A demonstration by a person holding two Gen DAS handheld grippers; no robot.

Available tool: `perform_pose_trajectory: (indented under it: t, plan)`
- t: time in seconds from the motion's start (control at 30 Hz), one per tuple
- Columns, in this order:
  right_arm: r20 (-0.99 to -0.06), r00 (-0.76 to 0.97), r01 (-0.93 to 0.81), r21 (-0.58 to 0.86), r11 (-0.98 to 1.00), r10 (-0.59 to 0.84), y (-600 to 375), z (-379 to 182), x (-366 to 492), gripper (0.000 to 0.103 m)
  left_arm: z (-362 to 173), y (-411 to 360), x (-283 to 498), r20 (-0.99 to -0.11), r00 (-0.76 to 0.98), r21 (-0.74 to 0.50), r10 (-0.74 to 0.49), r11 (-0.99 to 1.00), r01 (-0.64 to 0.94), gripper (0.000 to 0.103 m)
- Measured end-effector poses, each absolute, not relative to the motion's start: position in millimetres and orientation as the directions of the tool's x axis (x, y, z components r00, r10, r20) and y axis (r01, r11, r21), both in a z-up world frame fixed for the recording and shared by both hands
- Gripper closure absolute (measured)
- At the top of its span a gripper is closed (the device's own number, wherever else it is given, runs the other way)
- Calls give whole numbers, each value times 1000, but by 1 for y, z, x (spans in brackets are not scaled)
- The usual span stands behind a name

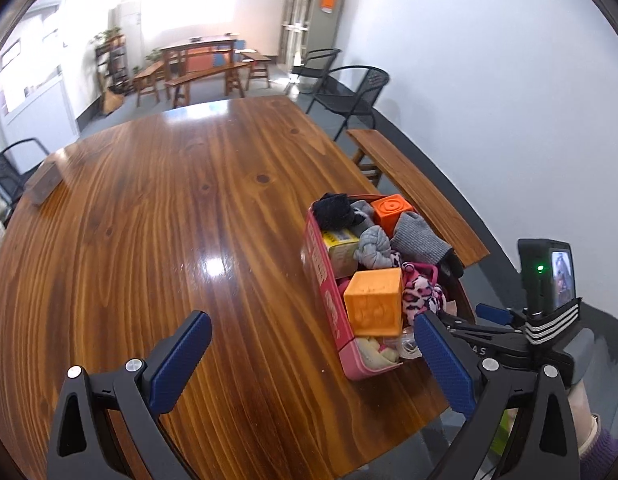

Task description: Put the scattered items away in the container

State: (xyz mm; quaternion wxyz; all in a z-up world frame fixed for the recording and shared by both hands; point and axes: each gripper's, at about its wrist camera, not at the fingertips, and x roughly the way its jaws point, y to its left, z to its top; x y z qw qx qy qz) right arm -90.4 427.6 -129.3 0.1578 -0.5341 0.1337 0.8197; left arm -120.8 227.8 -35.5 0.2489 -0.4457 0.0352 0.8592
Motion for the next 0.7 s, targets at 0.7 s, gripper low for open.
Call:
perform_pose_trajectory:
  t: [0.7]
  plan:
    - [-880, -453, -46, 182, -982, -142, 470, -81, -9, 24, -40, 322, -54, -809, -574, 3, 127, -975, -220, 1]
